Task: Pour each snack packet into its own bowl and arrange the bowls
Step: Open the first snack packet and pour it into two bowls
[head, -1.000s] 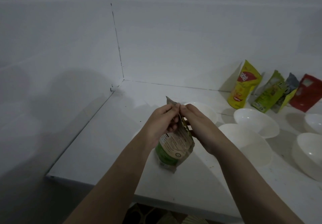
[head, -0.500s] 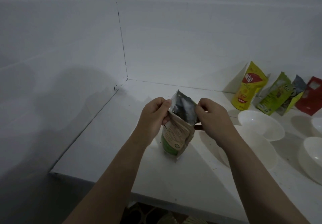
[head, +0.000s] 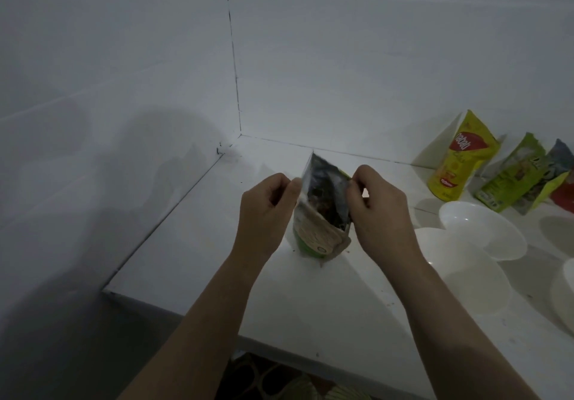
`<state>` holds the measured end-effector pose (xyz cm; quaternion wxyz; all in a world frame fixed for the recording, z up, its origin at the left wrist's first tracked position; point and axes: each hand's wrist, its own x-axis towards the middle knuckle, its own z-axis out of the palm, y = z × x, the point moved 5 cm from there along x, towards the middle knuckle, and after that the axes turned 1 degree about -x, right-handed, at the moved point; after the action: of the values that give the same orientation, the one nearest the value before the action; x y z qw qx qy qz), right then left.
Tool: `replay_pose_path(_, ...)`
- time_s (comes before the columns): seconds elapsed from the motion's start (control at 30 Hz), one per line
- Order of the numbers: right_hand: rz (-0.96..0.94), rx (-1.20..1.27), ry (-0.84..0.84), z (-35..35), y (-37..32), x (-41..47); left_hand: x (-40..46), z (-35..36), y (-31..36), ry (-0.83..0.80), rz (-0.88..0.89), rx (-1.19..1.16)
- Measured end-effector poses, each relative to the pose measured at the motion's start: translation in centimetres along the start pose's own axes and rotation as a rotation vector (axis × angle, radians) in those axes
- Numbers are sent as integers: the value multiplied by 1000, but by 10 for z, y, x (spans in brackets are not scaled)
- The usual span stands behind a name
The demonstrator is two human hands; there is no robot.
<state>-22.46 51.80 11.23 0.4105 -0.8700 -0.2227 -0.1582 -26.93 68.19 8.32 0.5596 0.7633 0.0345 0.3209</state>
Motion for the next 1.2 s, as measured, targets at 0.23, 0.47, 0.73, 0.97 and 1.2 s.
replay_pose_path(0.23,-88,36,102,-7,-8,4,6,17,-68,23,-617,-40)
replay_pose_path(0.47,-137,85,109,-9,-7,-1,7,44,-118,7,-919,-497)
replay_pose_path(0.73,-193,7,122,-18,3,10,26,75,-113,24,-993,-794)
replay_pose_path(0.97,-121,-81,122,-26,41,38,61,88,-136,-8,-937,-819)
replay_pose_path(1.2,7,-59,19,-29,78,78,96,111,-136,81,-874,-724)
